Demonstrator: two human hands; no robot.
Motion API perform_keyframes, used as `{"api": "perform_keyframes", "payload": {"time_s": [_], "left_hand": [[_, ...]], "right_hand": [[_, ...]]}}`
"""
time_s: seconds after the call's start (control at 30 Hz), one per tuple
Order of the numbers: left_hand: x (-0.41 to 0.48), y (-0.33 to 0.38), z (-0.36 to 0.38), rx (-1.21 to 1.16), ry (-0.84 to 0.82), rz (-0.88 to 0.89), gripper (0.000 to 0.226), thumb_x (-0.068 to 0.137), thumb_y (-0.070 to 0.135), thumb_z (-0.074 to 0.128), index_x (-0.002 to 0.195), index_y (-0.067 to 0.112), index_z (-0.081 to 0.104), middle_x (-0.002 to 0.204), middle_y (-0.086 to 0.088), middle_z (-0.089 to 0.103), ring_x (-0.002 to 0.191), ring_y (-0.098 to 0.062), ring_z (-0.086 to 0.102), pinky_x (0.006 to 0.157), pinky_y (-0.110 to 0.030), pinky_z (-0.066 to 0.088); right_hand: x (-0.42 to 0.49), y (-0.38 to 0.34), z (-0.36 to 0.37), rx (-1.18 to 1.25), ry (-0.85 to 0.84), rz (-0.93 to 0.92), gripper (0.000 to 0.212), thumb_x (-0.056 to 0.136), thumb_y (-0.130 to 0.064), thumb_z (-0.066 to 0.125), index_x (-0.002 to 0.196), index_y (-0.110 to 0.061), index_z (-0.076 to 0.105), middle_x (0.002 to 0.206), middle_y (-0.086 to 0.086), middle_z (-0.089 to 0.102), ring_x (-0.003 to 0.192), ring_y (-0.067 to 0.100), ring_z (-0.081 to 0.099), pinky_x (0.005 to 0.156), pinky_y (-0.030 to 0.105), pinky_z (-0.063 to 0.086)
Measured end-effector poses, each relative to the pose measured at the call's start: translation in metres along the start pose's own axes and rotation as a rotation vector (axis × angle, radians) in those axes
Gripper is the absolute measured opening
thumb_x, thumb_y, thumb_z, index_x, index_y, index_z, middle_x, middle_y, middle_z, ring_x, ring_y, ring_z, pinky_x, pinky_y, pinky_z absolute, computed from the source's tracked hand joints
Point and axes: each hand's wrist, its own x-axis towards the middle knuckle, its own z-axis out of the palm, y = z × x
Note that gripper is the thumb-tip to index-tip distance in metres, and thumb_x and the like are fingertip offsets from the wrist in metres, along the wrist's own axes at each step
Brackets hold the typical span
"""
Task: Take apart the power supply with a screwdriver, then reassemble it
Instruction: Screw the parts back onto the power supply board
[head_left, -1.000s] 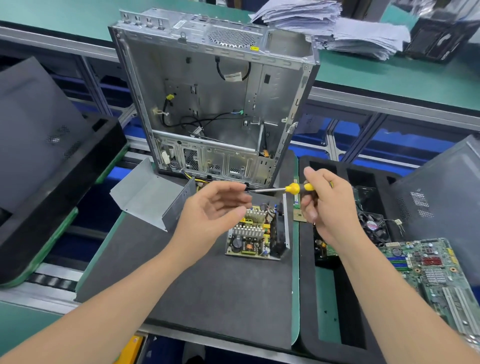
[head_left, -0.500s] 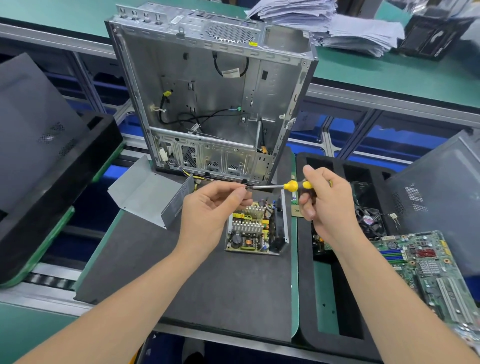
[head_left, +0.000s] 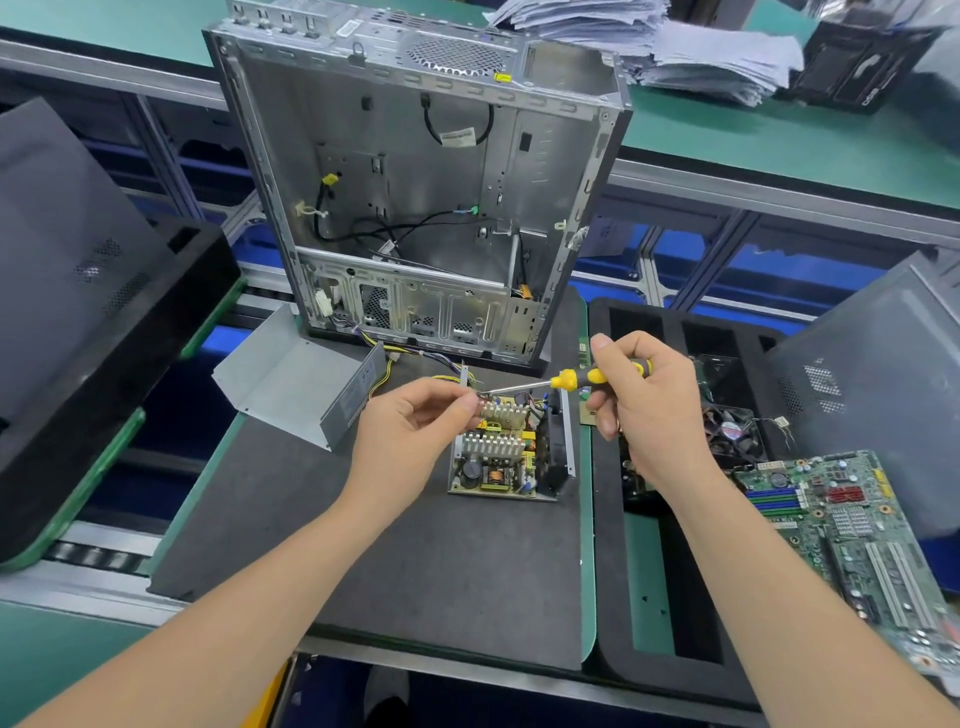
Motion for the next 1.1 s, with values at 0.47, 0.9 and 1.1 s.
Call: {"api": "perform_keyframes", "payload": {"time_s": [0.47,0.9,1.1], "left_hand": [[-0.031,-0.099,-0.026,0.753,-0.052,-0.135,0.029,0.085,0.025,0.079,0.108,0.030,0.062,0.112,0.013,0.054,0.104,-0.011,0.049,0.096,-0.032,0.037],[-0.024,-0.124,-0.020,1.018,-0.039,-0.040,0.034,0.076,0.059,0.073,0.099,0.040,0.059,0.112,0.015,0.035,0.108,-0.014,0.040,0.100,-0.035,0.034],[-0.023,-0.125,-0.021,1.019,-0.036,-0.036,0.034,0.075,0.061,0.073,0.098,0.041,0.059,0.112,0.016,0.037,0.107,-0.014,0.041,0.099,-0.035,0.035]], "right_hand": [[-0.016,0.016,0.029,-0.622,-0.170,-0.237,0.032,0.101,-0.036,0.065,0.075,-0.024,0.052,0.057,-0.005,0.063,0.043,0.020,0.055,0.050,0.033,0.048],[-0.027,0.020,0.068,-0.996,-0.350,-0.684,0.029,0.103,-0.027,0.065,0.083,-0.007,0.058,0.060,0.006,0.057,0.053,0.040,0.052,0.047,0.038,0.044],[-0.025,0.019,0.078,-1.021,-0.353,-0.787,0.030,0.095,-0.018,0.076,0.076,-0.007,0.055,0.053,0.004,0.051,0.042,0.036,0.047,0.036,0.035,0.039]]}}
